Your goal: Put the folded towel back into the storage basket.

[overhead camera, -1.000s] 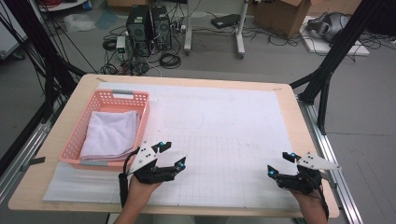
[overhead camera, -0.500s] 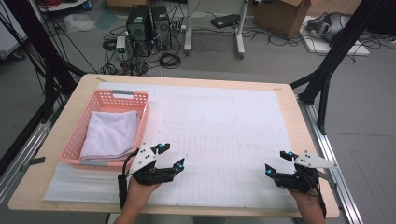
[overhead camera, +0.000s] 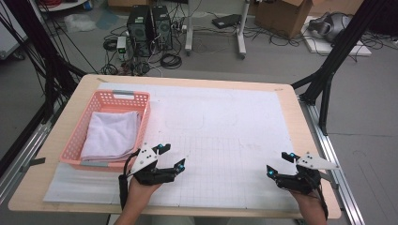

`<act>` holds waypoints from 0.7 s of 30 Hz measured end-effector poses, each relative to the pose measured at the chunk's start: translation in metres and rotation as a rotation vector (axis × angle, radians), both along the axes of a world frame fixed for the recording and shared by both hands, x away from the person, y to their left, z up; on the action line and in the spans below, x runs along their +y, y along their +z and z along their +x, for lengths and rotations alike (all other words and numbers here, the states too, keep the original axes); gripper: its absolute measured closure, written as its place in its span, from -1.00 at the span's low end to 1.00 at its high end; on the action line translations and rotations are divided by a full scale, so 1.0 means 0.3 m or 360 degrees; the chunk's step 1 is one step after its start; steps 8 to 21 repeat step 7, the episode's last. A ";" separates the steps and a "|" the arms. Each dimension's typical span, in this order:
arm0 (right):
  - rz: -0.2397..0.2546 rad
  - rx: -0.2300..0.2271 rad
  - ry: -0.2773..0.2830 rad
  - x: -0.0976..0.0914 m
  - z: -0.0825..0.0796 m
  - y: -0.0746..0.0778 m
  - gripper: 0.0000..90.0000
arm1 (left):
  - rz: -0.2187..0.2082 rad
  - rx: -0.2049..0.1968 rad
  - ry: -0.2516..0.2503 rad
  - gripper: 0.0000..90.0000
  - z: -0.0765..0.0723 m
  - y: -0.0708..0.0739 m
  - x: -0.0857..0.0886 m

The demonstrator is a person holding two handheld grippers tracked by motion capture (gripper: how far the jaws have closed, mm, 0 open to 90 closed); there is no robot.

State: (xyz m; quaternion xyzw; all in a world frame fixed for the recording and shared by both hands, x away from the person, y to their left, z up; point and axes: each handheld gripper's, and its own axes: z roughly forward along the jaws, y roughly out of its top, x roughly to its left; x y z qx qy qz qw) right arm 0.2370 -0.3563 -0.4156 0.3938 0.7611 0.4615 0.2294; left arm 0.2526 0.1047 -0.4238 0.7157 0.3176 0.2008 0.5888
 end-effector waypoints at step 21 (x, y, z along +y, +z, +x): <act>-0.0001 0.0010 0.0003 -0.002 0.002 -0.002 -0.57 | -0.0005 0.0005 0.0008 -0.43 0.003 -0.003 0.002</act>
